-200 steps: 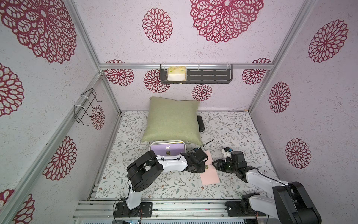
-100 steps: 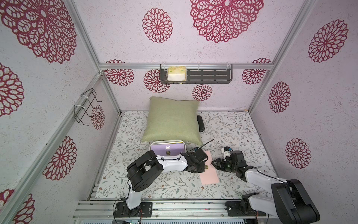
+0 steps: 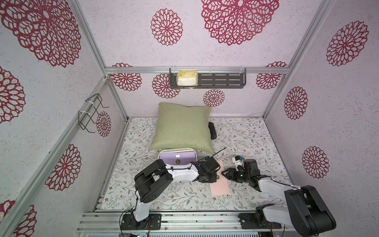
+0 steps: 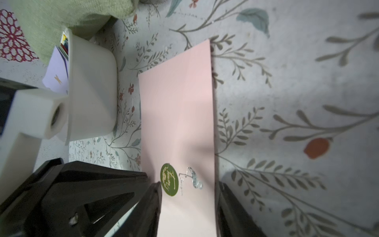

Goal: Put the sealed envelopes into the storage box
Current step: Pick up the envelope from the center of the board.

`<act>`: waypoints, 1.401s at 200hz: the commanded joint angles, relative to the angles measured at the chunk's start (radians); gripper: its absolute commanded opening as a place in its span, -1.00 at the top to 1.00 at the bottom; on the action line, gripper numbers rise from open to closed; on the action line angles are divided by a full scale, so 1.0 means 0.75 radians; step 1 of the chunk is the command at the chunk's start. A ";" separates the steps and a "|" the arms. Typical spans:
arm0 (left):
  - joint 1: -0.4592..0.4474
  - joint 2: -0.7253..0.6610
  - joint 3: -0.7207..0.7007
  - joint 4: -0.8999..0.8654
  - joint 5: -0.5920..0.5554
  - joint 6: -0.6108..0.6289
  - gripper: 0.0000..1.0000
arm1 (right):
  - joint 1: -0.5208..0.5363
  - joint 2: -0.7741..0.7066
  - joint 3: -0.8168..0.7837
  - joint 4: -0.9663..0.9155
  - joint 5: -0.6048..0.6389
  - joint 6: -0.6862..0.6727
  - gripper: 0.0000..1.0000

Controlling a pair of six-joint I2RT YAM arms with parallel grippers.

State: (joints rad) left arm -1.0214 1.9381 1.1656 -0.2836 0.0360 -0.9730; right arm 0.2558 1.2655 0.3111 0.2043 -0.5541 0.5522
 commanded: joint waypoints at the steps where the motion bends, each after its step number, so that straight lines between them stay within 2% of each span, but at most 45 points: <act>1: 0.008 0.021 0.008 -0.016 0.002 0.007 0.75 | -0.006 -0.012 -0.013 0.028 -0.117 0.091 0.03; 44: 0.009 0.021 0.008 -0.011 0.009 0.003 0.78 | -0.006 -0.079 -0.020 0.055 -0.125 0.148 0.02; 75: 0.008 0.021 0.003 -0.007 0.003 0.009 0.78 | -0.007 -0.090 -0.024 0.011 -0.030 0.106 0.02; 102: 0.007 -0.044 0.018 -0.017 -0.038 0.035 0.38 | -0.008 -0.081 -0.031 0.008 0.020 0.086 0.02; 122: 0.006 -0.098 0.033 -0.049 -0.083 0.053 0.27 | -0.007 -0.069 -0.038 0.013 0.031 0.079 0.02; 141: 0.004 -0.113 0.049 -0.108 -0.114 0.056 0.27 | -0.006 -0.059 -0.037 0.004 0.039 0.062 0.02; 192: -0.006 -0.069 0.015 -0.167 -0.133 0.010 0.49 | -0.007 -0.066 -0.036 -0.016 0.057 0.039 0.02; 246: -0.006 -0.018 0.032 -0.196 -0.128 -0.002 0.56 | -0.006 -0.060 -0.038 -0.023 0.065 0.032 0.01; 280: -0.006 -0.011 0.035 -0.215 -0.146 -0.014 0.54 | -0.007 -0.060 -0.039 -0.022 0.066 0.026 0.01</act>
State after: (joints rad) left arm -1.0233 1.9179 1.1828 -0.4175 -0.0521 -0.9745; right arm 0.2558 1.2182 0.2836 0.1959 -0.5179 0.5938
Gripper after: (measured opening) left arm 0.224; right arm 0.496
